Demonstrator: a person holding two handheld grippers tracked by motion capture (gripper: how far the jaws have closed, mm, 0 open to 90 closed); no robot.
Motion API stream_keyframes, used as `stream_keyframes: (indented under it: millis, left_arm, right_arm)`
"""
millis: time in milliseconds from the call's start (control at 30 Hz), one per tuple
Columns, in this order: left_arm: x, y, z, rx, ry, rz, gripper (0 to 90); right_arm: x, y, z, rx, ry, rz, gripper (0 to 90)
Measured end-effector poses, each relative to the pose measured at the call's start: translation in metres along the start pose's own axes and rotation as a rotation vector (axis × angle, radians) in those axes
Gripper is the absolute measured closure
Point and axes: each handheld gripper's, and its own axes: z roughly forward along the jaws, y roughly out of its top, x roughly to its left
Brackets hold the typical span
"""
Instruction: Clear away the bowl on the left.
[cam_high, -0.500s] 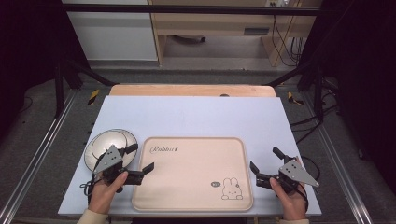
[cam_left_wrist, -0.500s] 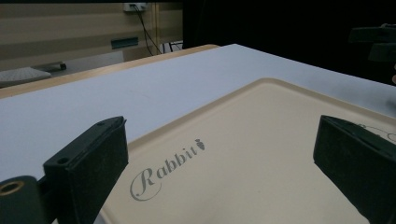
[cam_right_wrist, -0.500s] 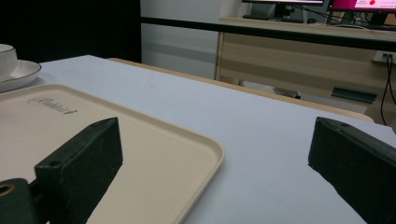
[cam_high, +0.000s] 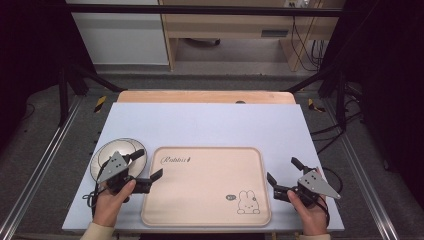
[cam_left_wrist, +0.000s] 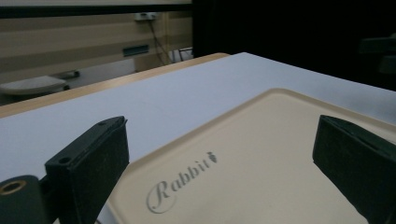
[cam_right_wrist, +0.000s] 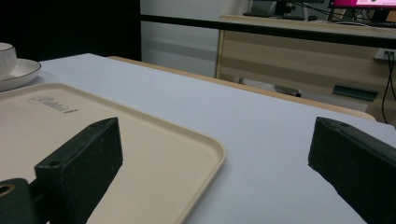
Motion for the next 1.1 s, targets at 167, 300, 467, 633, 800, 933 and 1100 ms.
stream_keyframes:
  millis: [167, 300, 467, 633, 800, 933, 1100]
  left_arm:
    - [0.017, 0.023, 0.001, 0.021, 0.077, 0.029, 5.4]
    - [0.043, 0.042, 0.001, 0.025, 0.142, 0.004, 6.2]
    - [0.073, 0.046, -0.010, 0.071, 0.275, 0.001, 9.0]
    - [0.091, 0.029, -0.034, 0.131, 0.377, -0.026, 9.0]
    - [0.099, 0.016, -0.050, 0.169, 0.430, -0.091, 9.2]
    - [0.103, 0.010, -0.051, 0.200, 0.443, -0.153, 10.6]
    - [0.104, 0.007, -0.046, 0.244, 0.449, -0.156, 11.8]
  right_arm:
    - [0.002, -0.001, 0.001, 0.013, 0.009, 0.003, 3.3]
    - [0.003, -0.003, 0.001, 0.026, 0.002, 0.007, 3.3]
    - [0.003, -0.005, 0.000, 0.037, -0.007, 0.015, 3.4]
    - [0.006, 0.000, 0.001, 0.020, -0.013, 0.005, 3.4]
    - [0.008, 0.000, 0.001, 0.032, -0.015, 0.004, 3.4]
    - [0.008, -0.003, 0.000, 0.052, -0.016, 0.010, 3.5]
    - [0.005, -0.004, -0.002, 0.048, -0.013, 0.019, 3.5]
